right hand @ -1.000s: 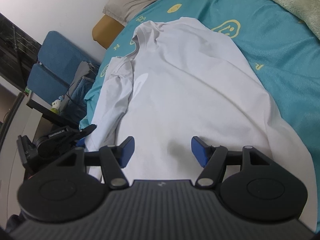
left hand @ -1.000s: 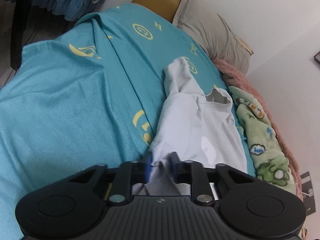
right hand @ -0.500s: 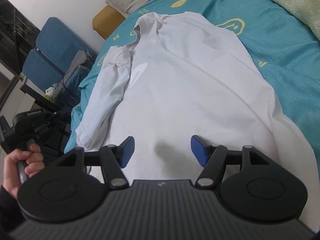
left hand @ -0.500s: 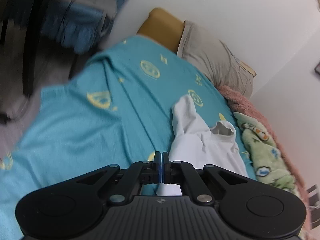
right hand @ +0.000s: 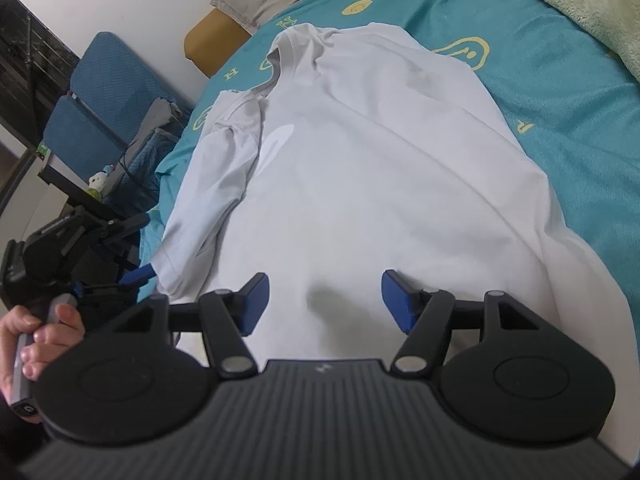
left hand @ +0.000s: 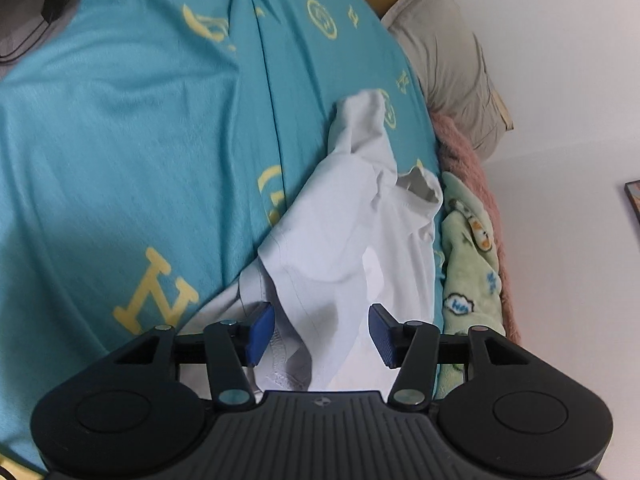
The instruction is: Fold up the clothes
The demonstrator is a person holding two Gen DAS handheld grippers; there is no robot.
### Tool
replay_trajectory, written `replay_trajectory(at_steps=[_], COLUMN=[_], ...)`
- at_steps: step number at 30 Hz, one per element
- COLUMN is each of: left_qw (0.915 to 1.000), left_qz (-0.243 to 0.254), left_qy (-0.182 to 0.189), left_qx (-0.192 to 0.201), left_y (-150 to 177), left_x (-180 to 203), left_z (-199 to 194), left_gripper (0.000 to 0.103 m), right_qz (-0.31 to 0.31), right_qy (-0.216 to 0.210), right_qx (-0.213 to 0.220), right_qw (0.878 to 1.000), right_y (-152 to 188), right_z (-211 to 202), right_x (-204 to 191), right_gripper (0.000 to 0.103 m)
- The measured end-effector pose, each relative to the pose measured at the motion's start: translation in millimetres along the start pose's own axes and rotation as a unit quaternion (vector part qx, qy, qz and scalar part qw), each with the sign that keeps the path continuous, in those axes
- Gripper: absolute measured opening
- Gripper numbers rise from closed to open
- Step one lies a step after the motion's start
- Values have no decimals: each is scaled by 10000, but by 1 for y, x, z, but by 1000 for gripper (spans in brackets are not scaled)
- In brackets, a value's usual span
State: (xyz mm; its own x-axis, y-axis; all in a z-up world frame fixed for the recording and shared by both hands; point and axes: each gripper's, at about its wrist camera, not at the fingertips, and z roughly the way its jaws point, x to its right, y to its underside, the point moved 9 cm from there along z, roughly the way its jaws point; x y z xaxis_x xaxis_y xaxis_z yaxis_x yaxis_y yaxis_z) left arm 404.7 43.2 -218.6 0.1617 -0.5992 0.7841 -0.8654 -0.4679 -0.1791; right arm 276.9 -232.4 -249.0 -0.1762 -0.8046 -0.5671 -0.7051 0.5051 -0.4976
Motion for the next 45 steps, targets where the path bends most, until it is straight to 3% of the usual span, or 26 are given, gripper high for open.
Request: replay_trajectory(at_steps=[5, 7, 10, 14, 17, 19, 21, 23, 25, 28, 29, 31, 33, 34, 38, 41, 43, 45], left_qw=[9976, 9956, 9925, 9857, 9771, 9628, 9428, 9156, 8811, 8371, 8306, 8397, 8621, 8731, 9305, 9556, 9708, 9792], left_qz=[-160, -247, -11, 490, 1129, 1826, 2404, 2952, 3476, 3431, 3307, 3010, 2654, 2471, 1970, 1704, 1395, 1171], left_qy=[484, 619, 599, 494, 176, -203, -813, -1439, -2052, -3260, -3551, -3592, -3457, -3380, -2689, -2279, -1899, -1653], left_qx=[471, 666, 1065, 1533, 1794, 1982, 2160, 2321, 2464, 2745, 2732, 2743, 2586, 2497, 1518, 767, 449, 69], left_y=[-13, -21, -31, -40, -57, -78, -108, -141, -173, -212, -219, -216, -199, -189, -112, -37, 7, 46], left_x=[-1, -5, -5, 13, 36, 56, 75, 95, 116, 102, 91, 68, 46, 36, 10, -5, -10, -18], left_z=[12, 15, 14, 0, -16, -29, -36, -44, -52, -59, -57, -62, -70, -74, -95, -128, -150, -167], left_gripper=[51, 24, 4, 1, 1, 1, 1, 1, 1, 4, 8, 41, 56, 56, 58, 59, 68, 75], right_qz=[-29, -38, -38, -64, -44, -64, -94, -167, -268, -311, -347, -463, -524, -537, -559, -590, -636, -698], right_qy=[15, 21, 19, 14, -4, 10, 29, 85, 154, 186, 197, 230, 241, 230, 194, 175, 169, 165], right_qx=[8, 9, 14, 22, 23, 24, 25, 67, 92, 87, 95, 124, 135, 137, 189, 286, 350, 405], right_qw=[10000, 10000, 10000, 10000, 10000, 10000, 9999, 9998, 9995, 9993, 9992, 9986, 9982, 9982, 9981, 9977, 9972, 9966], right_y=[1, 1, 1, 0, -1, -2, -3, -7, -9, -11, -11, -11, -11, -10, -13, -15, -15, -13], right_z=[0, 0, 1, 1, 1, 1, 2, 3, 5, 8, 9, 8, 8, 7, 3, -5, -12, -21], right_x=[-1, -1, 0, 0, 2, 1, 0, -1, -1, -1, -2, -4, -6, -7, -9, -12, -15, -18], right_gripper=[65, 65, 65, 65, 64, 64, 64, 65, 65, 64, 64, 65, 65, 65, 65, 65, 65, 65])
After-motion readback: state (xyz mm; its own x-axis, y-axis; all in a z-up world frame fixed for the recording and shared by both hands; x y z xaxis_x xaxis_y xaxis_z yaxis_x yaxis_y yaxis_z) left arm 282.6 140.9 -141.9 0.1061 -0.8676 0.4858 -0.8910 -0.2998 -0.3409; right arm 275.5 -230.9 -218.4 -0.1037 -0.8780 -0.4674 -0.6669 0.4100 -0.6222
